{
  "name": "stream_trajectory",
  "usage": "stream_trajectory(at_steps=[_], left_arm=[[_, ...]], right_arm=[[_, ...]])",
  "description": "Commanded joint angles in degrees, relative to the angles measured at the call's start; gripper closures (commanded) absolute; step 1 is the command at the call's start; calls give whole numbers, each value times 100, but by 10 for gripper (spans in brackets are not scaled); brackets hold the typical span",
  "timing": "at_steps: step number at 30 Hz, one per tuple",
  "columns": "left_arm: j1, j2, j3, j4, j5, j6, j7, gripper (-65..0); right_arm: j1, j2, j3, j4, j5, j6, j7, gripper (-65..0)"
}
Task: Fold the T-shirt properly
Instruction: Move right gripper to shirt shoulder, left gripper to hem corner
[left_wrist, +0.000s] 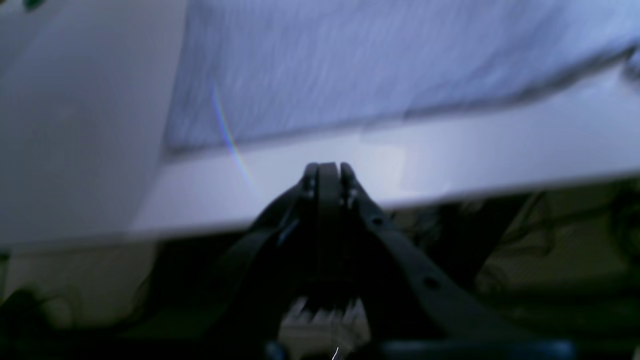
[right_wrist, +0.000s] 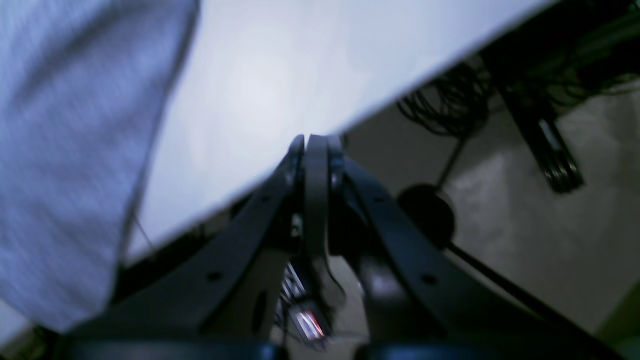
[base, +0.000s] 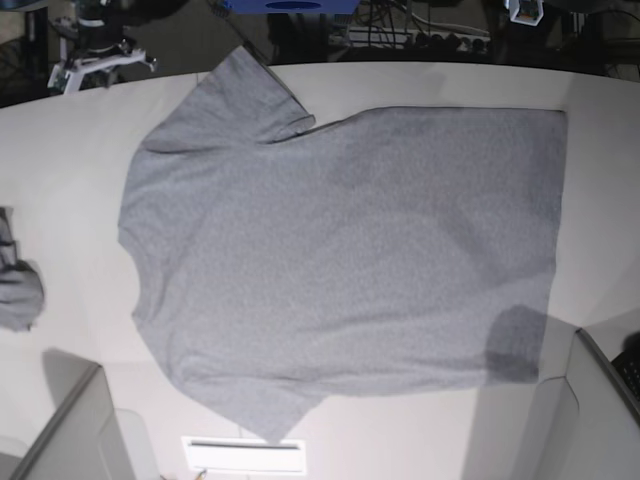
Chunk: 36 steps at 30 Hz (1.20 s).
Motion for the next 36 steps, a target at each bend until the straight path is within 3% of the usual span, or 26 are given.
stream_trajectory(at_steps=[1,3,5,7,10,11,12,16,18,19,23,25,29,36], left_arm=[[89,70,-97,47,44,82,-85,0],[36,237,-220,82,44,82,-59,0],[36,386,-361,74,0,82,-59,0],[27,518,-528,74,-9,82,-59,0],[10,808,-827,100,-44,82,-59,0],[-61,852,-897,100,-159,73,-59,-33],[-131,861,-977,100,-361,56,-59,-100],[-228,756,-1091,82,-1381,56,73,-378],[-245,386,-1091,65,-1882,56,310,-462],[-254,228,-1091,39,-2093,56,381,-474],[-298,-176,-1091,-85,-2954,30,460,-474],[-360,-352,-1091,-190,-3279,-208,442,-472],[-456,-396,-1355,-348,-3798,-762,469,-472],[-535,-387,-1856,-542,-4352,-1236,469,-472]], right_arm=[[-7,3,23,89,212,3,29,0],[46,74,23,106,643,144,38,0],[125,250,14,97,1144,627,29,0],[248,320,14,97,1504,847,-129,0],[582,355,67,89,2093,865,-859,-251],[696,355,102,89,2278,865,-1157,-312],[811,355,199,80,2489,873,-1465,-335],[1197,302,374,-140,3131,847,-2072,-294],[1276,267,357,-263,3078,838,-2089,-282],[1320,241,366,-298,2990,838,-2089,-282],[1356,118,357,-325,2137,838,-2089,-282],[1364,-67,366,-342,1707,838,-2089,-290],[1496,-181,366,-606,1373,838,-2107,-291],[1461,-164,339,-1063,1364,838,-2133,-288]])
